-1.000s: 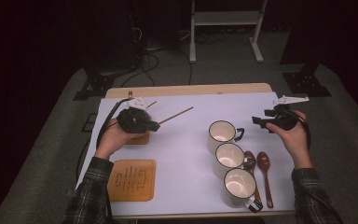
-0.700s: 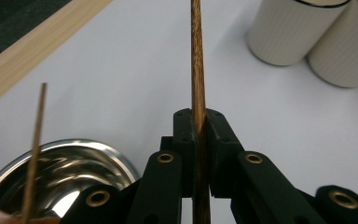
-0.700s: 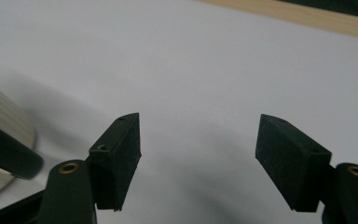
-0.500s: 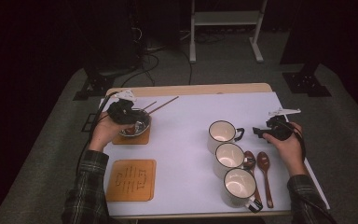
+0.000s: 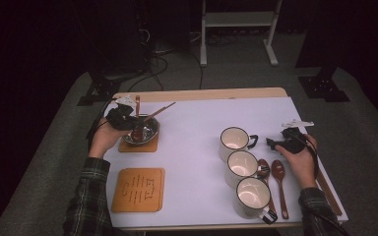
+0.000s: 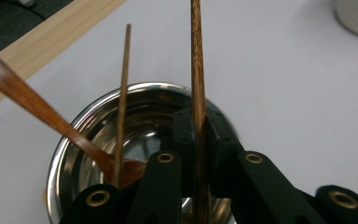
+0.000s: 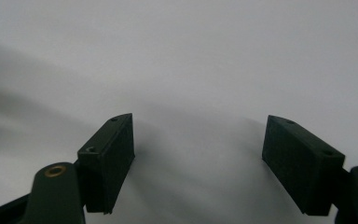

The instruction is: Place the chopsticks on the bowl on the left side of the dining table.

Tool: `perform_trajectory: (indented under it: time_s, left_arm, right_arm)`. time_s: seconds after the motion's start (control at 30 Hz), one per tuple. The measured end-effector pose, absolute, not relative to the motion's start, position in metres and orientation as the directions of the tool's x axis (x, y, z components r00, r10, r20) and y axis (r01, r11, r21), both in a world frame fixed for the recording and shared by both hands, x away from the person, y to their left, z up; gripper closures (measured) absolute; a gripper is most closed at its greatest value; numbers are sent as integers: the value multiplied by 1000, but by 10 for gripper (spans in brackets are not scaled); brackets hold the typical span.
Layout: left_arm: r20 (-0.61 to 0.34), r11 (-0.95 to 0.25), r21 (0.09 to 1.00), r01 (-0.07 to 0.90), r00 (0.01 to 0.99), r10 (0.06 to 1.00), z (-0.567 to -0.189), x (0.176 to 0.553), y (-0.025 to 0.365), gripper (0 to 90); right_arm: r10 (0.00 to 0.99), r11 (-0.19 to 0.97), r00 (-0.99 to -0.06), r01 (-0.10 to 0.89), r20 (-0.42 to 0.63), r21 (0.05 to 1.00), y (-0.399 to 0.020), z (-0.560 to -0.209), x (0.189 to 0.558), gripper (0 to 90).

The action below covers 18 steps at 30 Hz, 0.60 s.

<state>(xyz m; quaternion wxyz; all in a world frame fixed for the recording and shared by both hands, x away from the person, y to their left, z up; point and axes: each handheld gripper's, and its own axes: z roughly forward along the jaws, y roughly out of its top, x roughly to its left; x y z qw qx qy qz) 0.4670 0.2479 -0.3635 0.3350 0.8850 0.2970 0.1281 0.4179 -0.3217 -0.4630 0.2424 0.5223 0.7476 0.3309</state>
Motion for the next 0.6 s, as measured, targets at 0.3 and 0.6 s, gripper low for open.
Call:
perform_trajectory:
  time_s: [0.3, 0.6]
  left_arm:
    - [7, -597, 640, 483, 774, 633, -383, 474, 252, 835]
    - [13, -589, 626, 511, 748, 663, -393, 479, 254, 834]
  right_arm:
    - [943, 219, -332, 633, 6, 742, -323, -464, 419, 232]
    - [943, 216, -333, 633, 10, 743, -324, -464, 420, 231]
